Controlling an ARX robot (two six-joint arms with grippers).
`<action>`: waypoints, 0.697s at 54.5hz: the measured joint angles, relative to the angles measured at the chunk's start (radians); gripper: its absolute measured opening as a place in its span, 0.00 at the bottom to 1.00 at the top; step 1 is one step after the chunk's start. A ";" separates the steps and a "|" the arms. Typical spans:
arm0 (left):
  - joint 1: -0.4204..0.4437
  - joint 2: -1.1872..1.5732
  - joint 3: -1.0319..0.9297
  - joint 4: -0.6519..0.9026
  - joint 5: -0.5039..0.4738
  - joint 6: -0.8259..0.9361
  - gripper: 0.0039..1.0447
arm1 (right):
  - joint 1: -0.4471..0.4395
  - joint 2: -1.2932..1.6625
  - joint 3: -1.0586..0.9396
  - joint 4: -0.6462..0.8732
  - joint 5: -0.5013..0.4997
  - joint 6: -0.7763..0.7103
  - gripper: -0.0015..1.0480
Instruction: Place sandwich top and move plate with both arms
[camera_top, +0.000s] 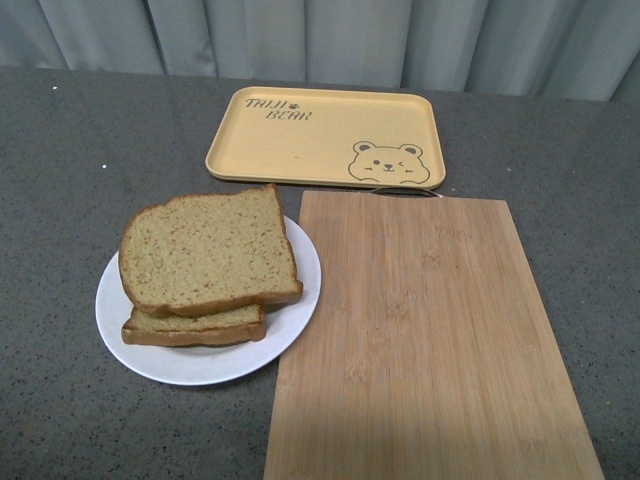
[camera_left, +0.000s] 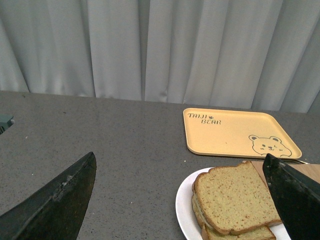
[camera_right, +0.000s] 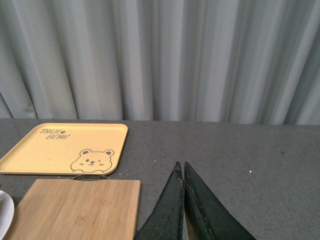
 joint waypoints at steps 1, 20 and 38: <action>0.000 0.000 0.000 0.000 0.000 0.000 0.94 | 0.000 -0.004 0.000 -0.004 0.000 0.000 0.01; 0.000 0.000 0.000 0.000 0.000 0.000 0.94 | 0.000 -0.138 0.000 -0.137 0.000 0.000 0.01; 0.000 0.000 0.000 0.000 0.000 0.000 0.94 | 0.000 -0.338 0.001 -0.360 -0.001 0.000 0.01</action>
